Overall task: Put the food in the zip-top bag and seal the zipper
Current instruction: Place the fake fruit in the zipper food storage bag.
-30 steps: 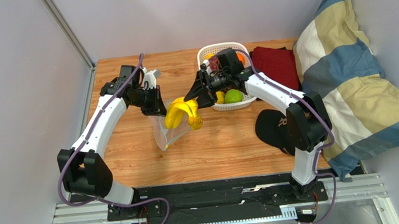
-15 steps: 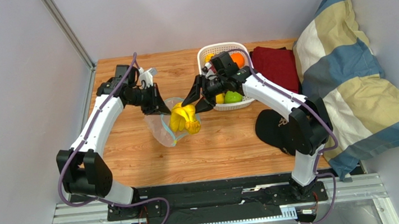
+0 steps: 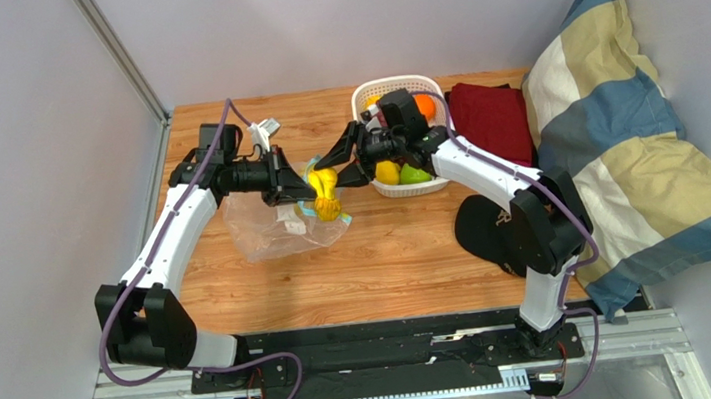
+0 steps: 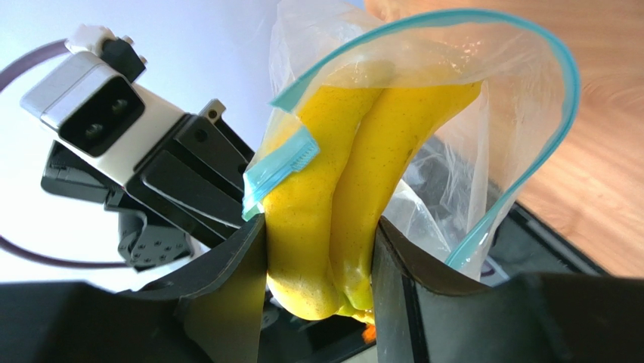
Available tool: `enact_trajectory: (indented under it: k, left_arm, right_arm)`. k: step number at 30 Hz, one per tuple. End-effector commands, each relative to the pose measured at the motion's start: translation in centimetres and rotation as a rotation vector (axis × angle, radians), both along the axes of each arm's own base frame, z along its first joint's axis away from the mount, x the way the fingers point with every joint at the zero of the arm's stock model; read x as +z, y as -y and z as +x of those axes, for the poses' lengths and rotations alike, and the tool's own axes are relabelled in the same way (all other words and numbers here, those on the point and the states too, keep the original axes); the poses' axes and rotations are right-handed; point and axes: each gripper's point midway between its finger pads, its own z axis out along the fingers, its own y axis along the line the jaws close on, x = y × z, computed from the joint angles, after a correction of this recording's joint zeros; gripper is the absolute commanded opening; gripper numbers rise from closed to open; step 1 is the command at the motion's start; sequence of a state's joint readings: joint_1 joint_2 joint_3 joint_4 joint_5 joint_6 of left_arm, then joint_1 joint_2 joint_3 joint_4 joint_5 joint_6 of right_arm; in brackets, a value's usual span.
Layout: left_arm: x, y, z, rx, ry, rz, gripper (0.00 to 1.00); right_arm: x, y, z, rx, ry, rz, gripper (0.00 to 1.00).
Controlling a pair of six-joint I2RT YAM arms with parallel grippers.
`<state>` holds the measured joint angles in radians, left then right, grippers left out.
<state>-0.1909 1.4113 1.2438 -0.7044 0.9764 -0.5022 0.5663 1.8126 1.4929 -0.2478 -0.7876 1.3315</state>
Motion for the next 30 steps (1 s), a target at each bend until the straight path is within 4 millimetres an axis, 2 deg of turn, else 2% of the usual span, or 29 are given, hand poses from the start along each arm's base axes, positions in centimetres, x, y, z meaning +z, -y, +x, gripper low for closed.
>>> enact_trajectory:
  k: [1, 2, 4, 7, 11, 12, 13, 14, 16, 17, 19, 23, 28, 30]
  left_arm:
    - [1.7, 0.5, -1.0, -0.052, 0.000, -0.108, 0.00]
    - [1.7, 0.2, -0.9, -0.049, 0.000, -0.115, 0.00]
    - [2.2, -0.1, -0.9, -0.062, 0.021, -0.129, 0.00]
    - [3.2, 0.0, -1.7, -0.133, 0.066, -0.173, 0.00]
    - [3.5, -0.1, -2.9, -0.207, 0.111, -0.197, 0.00]
    - [3.2, -0.2, -3.3, -0.210, 0.089, -0.190, 0.00]
    - [3.2, -0.2, -3.3, -0.220, 0.093, -0.186, 0.00]
    - [3.1, -0.3, -3.9, -0.241, 0.094, -0.190, 0.00]
    - [3.2, -0.3, -4.2, -0.261, 0.097, -0.201, 0.00]
    - [3.3, -0.3, -4.5, -0.274, 0.099, -0.211, 0.00]
    - [3.5, -0.3, -4.5, -0.285, 0.118, -0.221, 0.00]
    - [3.5, -0.4, -4.6, -0.295, 0.137, -0.226, 0.00]
    - [2.9, -0.5, -4.4, -0.329, 0.186, -0.238, 0.00]
    - [3.5, -0.4, -4.6, -0.354, 0.199, -0.266, 0.00]
  right_arm:
    - [1.6, -2.4, -3.6, 0.184, -0.012, 0.185, 0.00]
    - [0.7, -2.4, -4.3, 0.210, -0.025, 0.160, 0.00]
    - [0.3, -2.1, -5.5, 0.285, 0.014, 0.154, 0.00]
    - [1.6, -1.6, -6.0, 0.357, 0.078, 0.211, 0.00]
    - [2.1, -0.7, -7.0, 0.447, 0.106, 0.249, 0.00]
    - [2.0, -0.5, -7.2, 0.469, 0.144, 0.254, 0.00]
    - [1.3, -0.1, -7.6, 0.482, 0.101, 0.226, 0.00]
    - [2.0, 0.1, -7.8, 0.510, 0.132, 0.229, 0.00]
    - [0.5, 1.2, -8.6, 0.545, 0.123, 0.168, 0.00]
    - [0.9, 1.4, -8.6, 0.557, 0.140, 0.167, 0.00]
    - [0.6, 2.2, -9.2, 0.581, 0.158, 0.164, 0.00]
    - [1.5, 3.2, -10.3, 0.632, 0.199, 0.212, 0.00]
    - [4.0, 3.8, -11.2, 0.671, 0.305, 0.272, 0.00]
    - [4.7, 4.0, -11.7, 0.681, 0.346, 0.285, 0.00]
